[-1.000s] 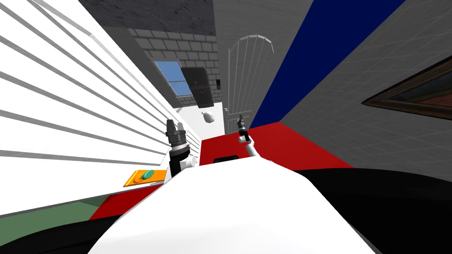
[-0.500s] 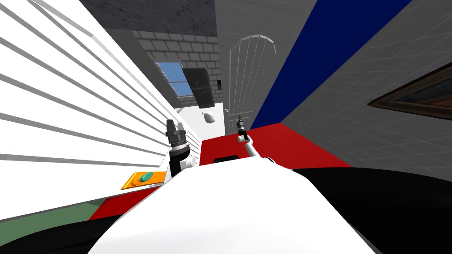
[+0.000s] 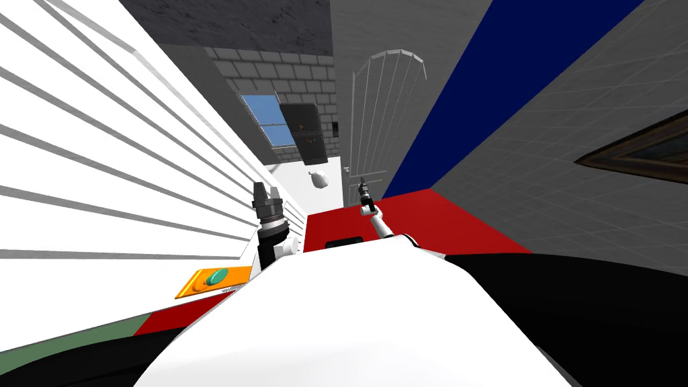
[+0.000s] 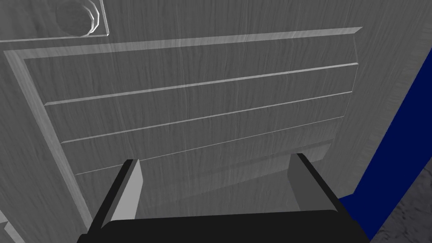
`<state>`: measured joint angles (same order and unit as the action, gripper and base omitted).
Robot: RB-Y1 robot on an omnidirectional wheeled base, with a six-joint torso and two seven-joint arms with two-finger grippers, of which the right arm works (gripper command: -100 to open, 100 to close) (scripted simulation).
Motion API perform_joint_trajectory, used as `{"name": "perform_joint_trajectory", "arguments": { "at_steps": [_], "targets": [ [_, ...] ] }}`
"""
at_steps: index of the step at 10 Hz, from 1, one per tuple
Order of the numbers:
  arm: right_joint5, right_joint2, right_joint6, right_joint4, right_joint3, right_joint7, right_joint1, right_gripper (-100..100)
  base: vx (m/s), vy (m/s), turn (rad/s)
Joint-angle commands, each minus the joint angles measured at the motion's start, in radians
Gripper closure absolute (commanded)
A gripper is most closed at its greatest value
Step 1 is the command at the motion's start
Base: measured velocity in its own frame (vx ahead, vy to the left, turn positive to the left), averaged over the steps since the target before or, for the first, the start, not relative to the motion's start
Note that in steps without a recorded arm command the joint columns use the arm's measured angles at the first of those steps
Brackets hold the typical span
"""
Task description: Pull the door open
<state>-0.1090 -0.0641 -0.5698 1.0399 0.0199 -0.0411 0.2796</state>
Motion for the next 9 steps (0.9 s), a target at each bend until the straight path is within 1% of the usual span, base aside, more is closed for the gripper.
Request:
{"name": "perform_joint_trajectory", "arguments": {
  "at_steps": [1, 2, 3, 4, 5, 6, 7, 9],
  "targets": [
    [-0.005, 0.002, 0.006, -0.050, 0.004, -0.004, 0.030, -100, 0.064, -0.012, 0.018],
    [-0.005, 0.002, 0.006, -0.059, 0.004, -0.004, 0.030, -100, 0.043, -0.010, 0.017],
    [-0.009, 0.003, 0.009, -0.103, 0.006, -0.007, 0.054, -100, 0.045, -0.008, 0.027],
    [-0.009, 0.003, 0.009, -0.103, 0.006, -0.007, 0.054, -100, 0.035, -0.008, 0.014],
    [-0.012, 0.005, 0.011, -0.143, 0.008, -0.010, 0.076, -100, 0.045, -0.010, 0.028],
    [-0.016, 0.006, 0.013, -0.172, 0.011, -0.013, 0.099, -100, 0.065, -0.008, 0.035],
    [-0.016, 0.006, 0.013, -0.184, 0.011, -0.013, 0.099, -100, 0.059, -0.011, 0.017],
    [-0.023, 0.009, 0.018, -0.249, 0.015, -0.018, 0.141, -100, 0.077, -0.013, 0.031]
  ]
}}
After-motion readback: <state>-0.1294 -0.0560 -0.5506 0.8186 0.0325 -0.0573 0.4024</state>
